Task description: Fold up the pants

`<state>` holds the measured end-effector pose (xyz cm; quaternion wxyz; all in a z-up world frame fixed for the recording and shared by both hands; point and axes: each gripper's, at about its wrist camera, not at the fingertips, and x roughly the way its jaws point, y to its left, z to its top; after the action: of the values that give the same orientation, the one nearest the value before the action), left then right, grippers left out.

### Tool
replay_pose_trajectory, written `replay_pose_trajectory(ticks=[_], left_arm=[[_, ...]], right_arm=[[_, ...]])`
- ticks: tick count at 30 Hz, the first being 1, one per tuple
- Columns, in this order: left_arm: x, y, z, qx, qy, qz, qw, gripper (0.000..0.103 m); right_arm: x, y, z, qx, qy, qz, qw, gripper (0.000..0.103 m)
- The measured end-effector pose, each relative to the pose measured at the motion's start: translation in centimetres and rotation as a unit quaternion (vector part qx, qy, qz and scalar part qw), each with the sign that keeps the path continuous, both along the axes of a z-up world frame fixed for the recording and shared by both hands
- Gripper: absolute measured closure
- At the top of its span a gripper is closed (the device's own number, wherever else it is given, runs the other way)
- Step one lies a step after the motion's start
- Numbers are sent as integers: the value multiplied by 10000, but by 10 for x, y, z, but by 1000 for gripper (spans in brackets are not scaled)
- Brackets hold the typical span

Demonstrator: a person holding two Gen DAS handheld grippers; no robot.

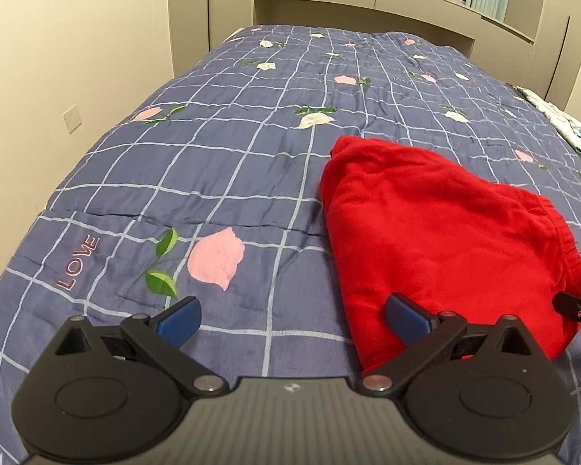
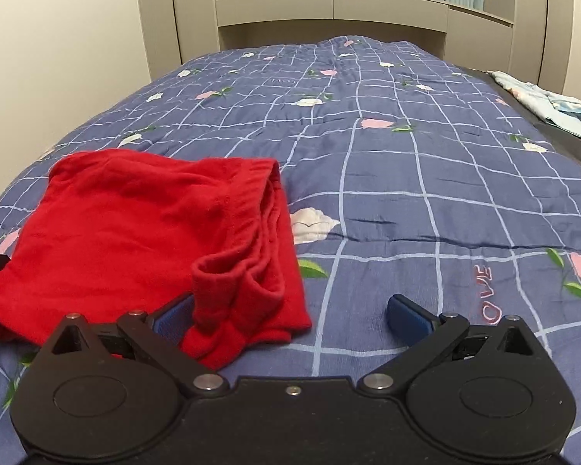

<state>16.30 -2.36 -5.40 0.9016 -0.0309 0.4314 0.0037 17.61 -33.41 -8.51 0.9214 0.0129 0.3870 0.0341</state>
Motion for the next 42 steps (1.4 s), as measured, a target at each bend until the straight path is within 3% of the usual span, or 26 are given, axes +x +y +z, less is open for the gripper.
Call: replay_pose_trajectory(ticks=[9,12,18,29,36,42], left_arm=[[-8,-2,18,-81,117,86,9999,1],[-11,-6,11,46,158,21,9999,1],[-13,-3,3,-56,179,114,9998,0],[-18,-4,16,-107,220,142,9996,1],[-23,-4,3,-137,269,67,9995,0],[-20,-5,8,-129,260,10,9996,1]], right_arm=[[-2,5,7,-96,110,-107,9998,1],[-2,9,10,-236,156,-101,9995,1],[-3,6,4,-114,182,-162,9996,1],[-3,7,3,-180,147,-130,9996,1],[-3,7,3,-177,147,-131,9996,1],[-3,7,3,-171,152,-131,9997,1]])
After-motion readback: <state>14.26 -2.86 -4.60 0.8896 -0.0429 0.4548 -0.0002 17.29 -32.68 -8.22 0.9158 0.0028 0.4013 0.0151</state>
